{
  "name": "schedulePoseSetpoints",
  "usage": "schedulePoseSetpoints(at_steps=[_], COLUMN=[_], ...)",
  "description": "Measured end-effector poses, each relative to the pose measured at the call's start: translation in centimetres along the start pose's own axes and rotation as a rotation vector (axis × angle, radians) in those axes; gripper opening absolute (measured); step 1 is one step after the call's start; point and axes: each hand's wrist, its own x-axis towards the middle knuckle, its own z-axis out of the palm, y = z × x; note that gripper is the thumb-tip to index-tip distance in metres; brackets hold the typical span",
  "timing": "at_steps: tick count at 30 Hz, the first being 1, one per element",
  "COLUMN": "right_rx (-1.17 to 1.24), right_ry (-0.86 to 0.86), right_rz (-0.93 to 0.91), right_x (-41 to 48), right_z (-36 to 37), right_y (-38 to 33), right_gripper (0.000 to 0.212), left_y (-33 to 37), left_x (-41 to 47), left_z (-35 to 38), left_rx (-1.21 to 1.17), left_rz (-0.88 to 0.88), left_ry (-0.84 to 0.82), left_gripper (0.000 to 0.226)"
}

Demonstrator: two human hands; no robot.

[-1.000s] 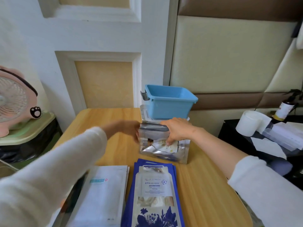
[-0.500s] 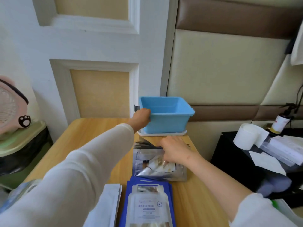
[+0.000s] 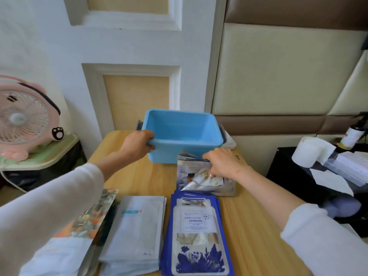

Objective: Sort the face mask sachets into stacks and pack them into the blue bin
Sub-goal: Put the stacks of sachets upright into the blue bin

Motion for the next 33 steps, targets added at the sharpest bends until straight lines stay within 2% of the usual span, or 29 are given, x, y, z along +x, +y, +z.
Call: schedulePoseSetpoints(at_steps=[2, 5, 8, 9, 12, 15, 19, 22, 24, 26, 29, 31, 33], right_rx=[-0.014, -0.033, -0.036, -0.032, -0.026, -0.018, -0.046, -0.064, -0.014, 0.174, 0.451, 0.379, 0.164], right_ry=[-0.005, -0.013, 0.011, 0.023, 0.057, 0.074, 0.122, 0.17, 0.252, 0.362, 0.527, 0.615, 0.593], right_rz=[-0.002, 0.011, 0.016, 0.019, 0.019, 0.037, 0.028, 0.034, 0.042, 0.058, 0.153, 0.171, 0.12], right_x=[-0.2, -0.6, -0.9, -1.1, -1.4, -1.6, -2.2, -2.4, -2.6, -2.5, -0.9, 0.9, 2.3], right_z=[0.0, 0.2, 0.4, 0.4, 0.3, 0.5, 0.7, -1.9, -4.8, -7.9, -11.6, -12.6, -12.2], right_y=[-0.3, -0.4, -0.4, -0.5, -0.7, -0.7, 0.3, 1.9, 2.5, 2.6, 2.0, 0.8, -0.9], right_gripper=[0.023, 0.03, 0.016, 0.018, 0.022, 0.021, 0.033, 0.039, 0.029, 0.019, 0.035, 0.032, 0.021], left_y=[-0.7, -1.3, -1.6, -1.6, -1.5, -1.2, -0.5, -0.5, -0.6, -0.6, -0.3, -0.2, -0.2], left_x=[-0.8, -1.8, -2.9, -3.2, -3.6, -3.6, -3.6, -3.8, -4.0, -4.2, -5.1, -5.9, -6.7], left_z=[0.3, 0.1, -0.2, -0.4, -0.8, -0.8, -0.7, -0.4, -0.4, -0.7, -0.9, -0.6, -0.2], left_rx=[-0.023, -0.045, -0.059, -0.081, -0.161, -0.212, -0.191, -0.172, -0.159, -0.122, -0.025, 0.027, 0.03], left_rz=[-0.038, -0.044, 0.024, 0.035, 0.009, -0.099, -0.17, -0.09, -0.029, 0.046, 0.179, 0.248, 0.292], left_ry=[-0.086, -0.193, -0.268, -0.276, -0.22, -0.148, -0.151, -0.195, -0.209, -0.209, -0.209, -0.195, -0.163], left_gripper=[0.035, 0.022, 0.018, 0.018, 0.033, 0.048, 0.043, 0.045, 0.042, 0.038, 0.037, 0.037, 0.038])
